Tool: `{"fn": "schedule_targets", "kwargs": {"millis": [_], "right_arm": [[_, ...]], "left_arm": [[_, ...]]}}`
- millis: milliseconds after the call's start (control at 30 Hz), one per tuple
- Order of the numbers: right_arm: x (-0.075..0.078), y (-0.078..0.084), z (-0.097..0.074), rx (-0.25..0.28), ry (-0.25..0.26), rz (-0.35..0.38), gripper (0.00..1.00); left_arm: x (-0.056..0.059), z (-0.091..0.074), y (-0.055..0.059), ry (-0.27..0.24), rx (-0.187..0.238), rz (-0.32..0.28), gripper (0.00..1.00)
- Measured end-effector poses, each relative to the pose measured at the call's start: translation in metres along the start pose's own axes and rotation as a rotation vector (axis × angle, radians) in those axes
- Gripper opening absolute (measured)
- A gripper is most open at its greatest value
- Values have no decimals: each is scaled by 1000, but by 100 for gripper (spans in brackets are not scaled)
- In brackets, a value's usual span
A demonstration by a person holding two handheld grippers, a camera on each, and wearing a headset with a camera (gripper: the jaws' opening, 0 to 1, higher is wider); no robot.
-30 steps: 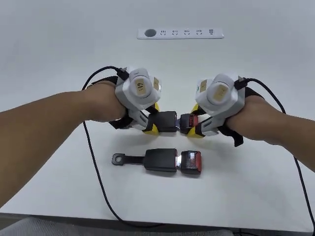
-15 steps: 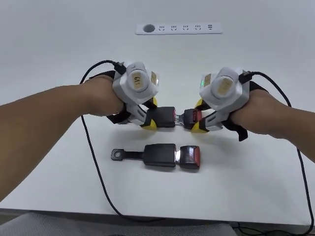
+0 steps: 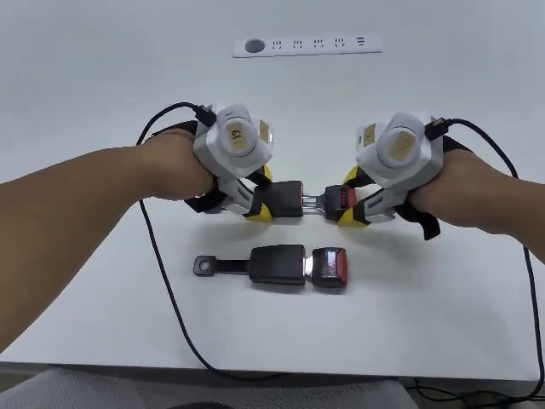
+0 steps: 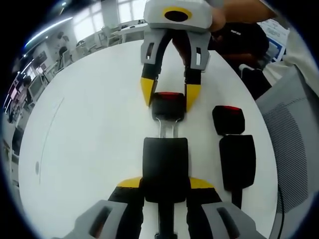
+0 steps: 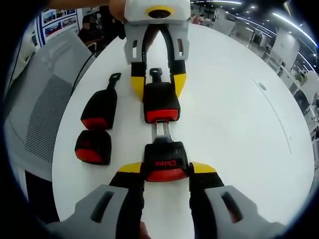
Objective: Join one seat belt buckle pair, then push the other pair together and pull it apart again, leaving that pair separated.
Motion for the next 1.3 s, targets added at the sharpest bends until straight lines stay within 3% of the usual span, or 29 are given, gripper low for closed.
{"fn": "schedule_targets", "kwargs": {"millis": [433, 633, 933, 1167, 1300], "right_arm": [[5, 60, -38, -18, 20, 44, 34], [5, 80, -50, -33, 13, 79, 35], [6, 80, -51, -51, 25, 95, 37], [5, 79, -52, -69, 36, 93, 39], [8, 77, -56, -88, 63, 81, 43]], "left_arm": [[2, -1, -2, -14, -1, 4, 33], [2, -2, -3, -19, -10, 0, 33], [5, -2, -8, -31, -42, 9, 33], [0, -1, -3, -53, -34, 17, 34], [-1, -7, 2, -80, -63, 11, 42]]}}
Point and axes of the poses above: the centre of the closed fingertips' face, and the gripper's own axes: z roughly forward along the fingers, x roughly to its right, y roughly out of its underside, the point moved 3 cm from there along -z, roughly backward along the fingers, and after that the axes turned 1 degree about -y, right-handed, at the moved point
